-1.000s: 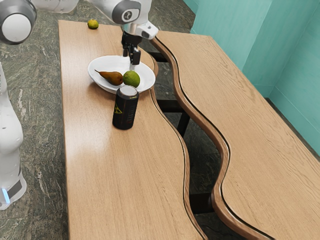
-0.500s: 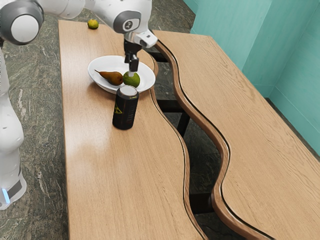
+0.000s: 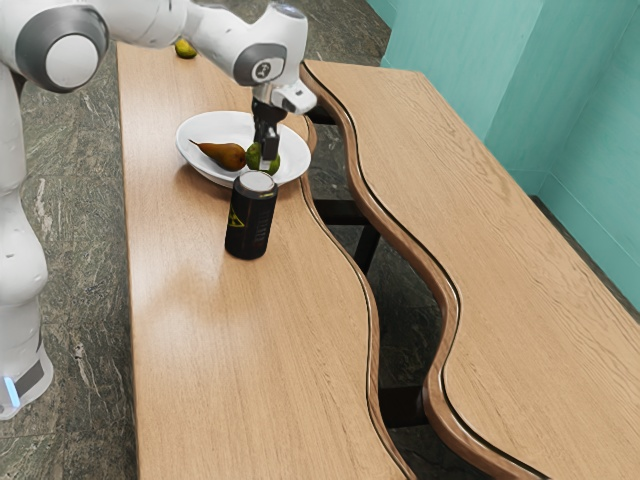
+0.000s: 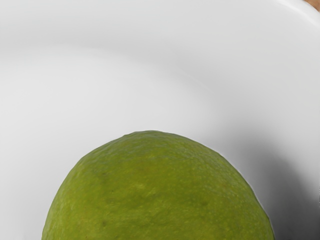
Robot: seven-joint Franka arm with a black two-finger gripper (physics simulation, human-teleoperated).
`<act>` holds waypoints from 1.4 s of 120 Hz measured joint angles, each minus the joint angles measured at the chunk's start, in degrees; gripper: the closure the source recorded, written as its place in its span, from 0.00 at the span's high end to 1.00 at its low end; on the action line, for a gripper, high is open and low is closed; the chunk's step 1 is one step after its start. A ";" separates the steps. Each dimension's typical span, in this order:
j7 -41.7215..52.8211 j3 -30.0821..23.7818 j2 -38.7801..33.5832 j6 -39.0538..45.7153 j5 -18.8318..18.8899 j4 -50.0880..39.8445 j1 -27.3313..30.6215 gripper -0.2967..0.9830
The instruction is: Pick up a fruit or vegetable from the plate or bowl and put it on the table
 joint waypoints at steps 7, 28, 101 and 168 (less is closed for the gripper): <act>0.29 0.01 0.15 0.07 -0.21 -0.24 -0.04 0.77; 0.99 0.16 0.48 0.33 -0.74 -0.94 -0.27 0.75; -3.00 -0.56 -6.14 0.10 4.26 -0.47 -2.24 0.35; -10.27 -16.02 -0.72 -8.48 9.97 10.69 -8.22 0.66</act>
